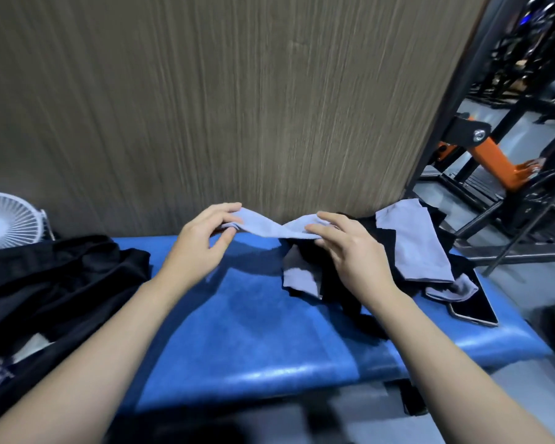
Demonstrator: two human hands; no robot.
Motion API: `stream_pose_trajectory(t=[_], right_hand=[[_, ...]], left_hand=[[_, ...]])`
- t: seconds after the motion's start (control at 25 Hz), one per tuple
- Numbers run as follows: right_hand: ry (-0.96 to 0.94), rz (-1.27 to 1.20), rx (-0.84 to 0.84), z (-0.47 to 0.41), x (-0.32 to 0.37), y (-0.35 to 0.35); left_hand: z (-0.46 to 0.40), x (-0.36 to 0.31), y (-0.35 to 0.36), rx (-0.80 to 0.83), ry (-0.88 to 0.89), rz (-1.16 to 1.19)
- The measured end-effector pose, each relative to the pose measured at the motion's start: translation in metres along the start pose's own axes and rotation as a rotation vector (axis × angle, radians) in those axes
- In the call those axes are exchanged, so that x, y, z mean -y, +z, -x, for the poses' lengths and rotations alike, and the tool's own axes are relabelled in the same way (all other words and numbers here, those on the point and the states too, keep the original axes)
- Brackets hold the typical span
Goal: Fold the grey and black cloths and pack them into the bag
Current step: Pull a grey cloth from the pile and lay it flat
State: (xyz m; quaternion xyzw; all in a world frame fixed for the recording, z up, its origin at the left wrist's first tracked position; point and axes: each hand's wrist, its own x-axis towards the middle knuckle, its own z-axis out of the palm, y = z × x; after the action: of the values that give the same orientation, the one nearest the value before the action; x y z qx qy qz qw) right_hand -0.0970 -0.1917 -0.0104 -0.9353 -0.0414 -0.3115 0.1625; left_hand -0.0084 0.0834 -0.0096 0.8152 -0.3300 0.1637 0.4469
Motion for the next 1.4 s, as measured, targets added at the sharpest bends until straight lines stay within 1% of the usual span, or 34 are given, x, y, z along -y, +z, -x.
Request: stream_pose_trajectory(t=[0.12,0.2,0.28,0.48,0.64,0.68,0.76,0.8,0.88,1.0,1.12,1.24,1.32,1.4], right_hand=[[-0.176,0.018,-0.055,0.019,0.034,0.007],[-0.284,0.076,-0.055,0.035,0.054,0.013],[-0.348,0.141,-0.006,0.052,0.065,0.022],[-0.468,0.185,0.200,0.102,0.088,0.044],[-0.377,0.201,0.318,0.129,0.093,0.044],[-0.336,0.198,0.336,0.133,0.094,0.043],[-0.207,0.173,0.382,0.139,0.095,0.037],[-0.140,0.162,0.388,0.142,0.096,0.034],[-0.033,0.179,0.316,0.146,0.091,0.029],[0.082,0.231,0.283,0.149,0.082,0.020],[0.102,0.238,0.369,0.150,0.074,0.012],[0.058,0.251,0.461,0.151,0.068,0.007],[0.028,0.259,0.444,0.150,0.065,0.007],[-0.011,0.259,0.381,0.150,0.062,0.011]], left_hand=[[0.043,-0.005,-0.039,-0.001,0.002,-0.059],[0.072,-0.008,-0.057,0.017,-0.010,-0.131],[0.100,-0.005,-0.065,0.051,-0.025,-0.168],[0.168,0.006,-0.077,0.192,-0.086,-0.271],[0.204,0.001,-0.077,0.255,-0.207,-0.331],[0.209,-0.001,-0.076,0.269,-0.227,-0.341],[0.213,-0.004,-0.074,0.270,-0.208,-0.431],[0.212,-0.005,-0.073,0.250,-0.179,-0.499],[0.206,-0.010,-0.066,0.203,-0.138,-0.605],[0.195,-0.020,-0.047,0.206,-0.092,-0.637],[0.187,-0.030,-0.018,0.297,-0.065,-0.591],[0.181,-0.033,0.004,0.414,-0.152,-0.539],[0.180,-0.032,0.012,0.482,-0.192,-0.548],[0.180,-0.031,0.015,0.536,-0.200,-0.585]])
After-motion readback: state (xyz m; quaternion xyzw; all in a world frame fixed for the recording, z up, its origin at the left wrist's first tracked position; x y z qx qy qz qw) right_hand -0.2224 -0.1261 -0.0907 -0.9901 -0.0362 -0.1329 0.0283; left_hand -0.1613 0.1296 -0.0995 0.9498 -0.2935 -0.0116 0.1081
